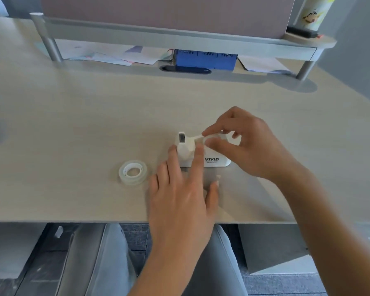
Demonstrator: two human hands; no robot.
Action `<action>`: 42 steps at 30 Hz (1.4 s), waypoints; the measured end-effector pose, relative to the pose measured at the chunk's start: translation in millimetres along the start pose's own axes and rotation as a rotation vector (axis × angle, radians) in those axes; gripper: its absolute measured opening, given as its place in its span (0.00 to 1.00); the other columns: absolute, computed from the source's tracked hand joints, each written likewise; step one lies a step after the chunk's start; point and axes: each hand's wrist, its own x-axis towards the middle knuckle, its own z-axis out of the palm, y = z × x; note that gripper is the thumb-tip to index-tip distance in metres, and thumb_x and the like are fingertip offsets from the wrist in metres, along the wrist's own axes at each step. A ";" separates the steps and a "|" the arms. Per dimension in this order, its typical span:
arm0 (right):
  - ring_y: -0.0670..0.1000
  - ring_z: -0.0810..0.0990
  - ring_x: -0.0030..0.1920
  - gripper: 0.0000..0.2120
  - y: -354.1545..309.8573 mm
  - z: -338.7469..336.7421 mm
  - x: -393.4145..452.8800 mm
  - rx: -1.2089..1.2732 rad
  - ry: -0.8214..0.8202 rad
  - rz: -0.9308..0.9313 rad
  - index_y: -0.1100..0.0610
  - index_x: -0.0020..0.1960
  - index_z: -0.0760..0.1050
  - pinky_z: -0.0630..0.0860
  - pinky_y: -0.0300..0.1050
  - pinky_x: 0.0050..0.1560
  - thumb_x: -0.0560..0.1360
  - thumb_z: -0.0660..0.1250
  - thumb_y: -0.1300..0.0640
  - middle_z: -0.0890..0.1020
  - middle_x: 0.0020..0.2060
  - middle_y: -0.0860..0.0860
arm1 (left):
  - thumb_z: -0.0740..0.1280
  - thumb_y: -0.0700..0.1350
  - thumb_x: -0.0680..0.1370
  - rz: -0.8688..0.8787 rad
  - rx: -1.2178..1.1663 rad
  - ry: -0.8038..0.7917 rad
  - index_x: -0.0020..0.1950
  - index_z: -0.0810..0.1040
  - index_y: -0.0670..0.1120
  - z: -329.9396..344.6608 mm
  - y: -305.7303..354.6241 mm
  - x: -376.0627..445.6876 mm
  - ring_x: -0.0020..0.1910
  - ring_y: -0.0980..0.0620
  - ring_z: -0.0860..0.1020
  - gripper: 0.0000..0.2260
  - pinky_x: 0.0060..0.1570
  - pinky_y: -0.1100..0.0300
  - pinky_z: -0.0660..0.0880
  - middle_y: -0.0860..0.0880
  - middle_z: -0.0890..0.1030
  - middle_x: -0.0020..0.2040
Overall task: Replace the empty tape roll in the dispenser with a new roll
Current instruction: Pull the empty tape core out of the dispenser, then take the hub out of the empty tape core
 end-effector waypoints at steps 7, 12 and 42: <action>0.47 0.82 0.49 0.06 4.5 -11.4 -3.0 0.114 -0.024 0.020 0.50 0.53 0.87 0.80 0.43 0.49 0.78 0.74 0.56 0.83 0.50 0.47 | 0.59 0.62 0.79 -0.008 -0.001 -0.003 0.80 0.62 0.56 -1.6 0.7 0.0 0.65 0.39 0.74 0.30 0.60 0.46 0.72 0.41 0.69 0.78; 0.45 0.83 0.45 0.02 8.6 1.0 -14.1 0.277 0.107 0.113 0.55 0.51 0.83 0.80 0.42 0.44 0.80 0.72 0.59 0.84 0.49 0.46 | 0.59 0.62 0.78 -0.025 -0.007 0.013 0.80 0.64 0.56 -0.4 0.4 -0.2 0.66 0.39 0.74 0.30 0.60 0.45 0.72 0.42 0.69 0.78; 0.58 0.80 0.48 0.17 -61.5 39.5 -76.8 1.050 0.099 0.420 0.60 0.48 0.88 0.81 0.46 0.51 0.65 0.78 0.50 0.86 0.47 0.65 | 0.76 0.39 0.73 -0.439 -1.591 0.060 0.50 0.88 0.41 -36.4 -29.8 -26.6 0.41 0.46 0.86 0.06 0.52 0.47 0.84 0.40 0.90 0.45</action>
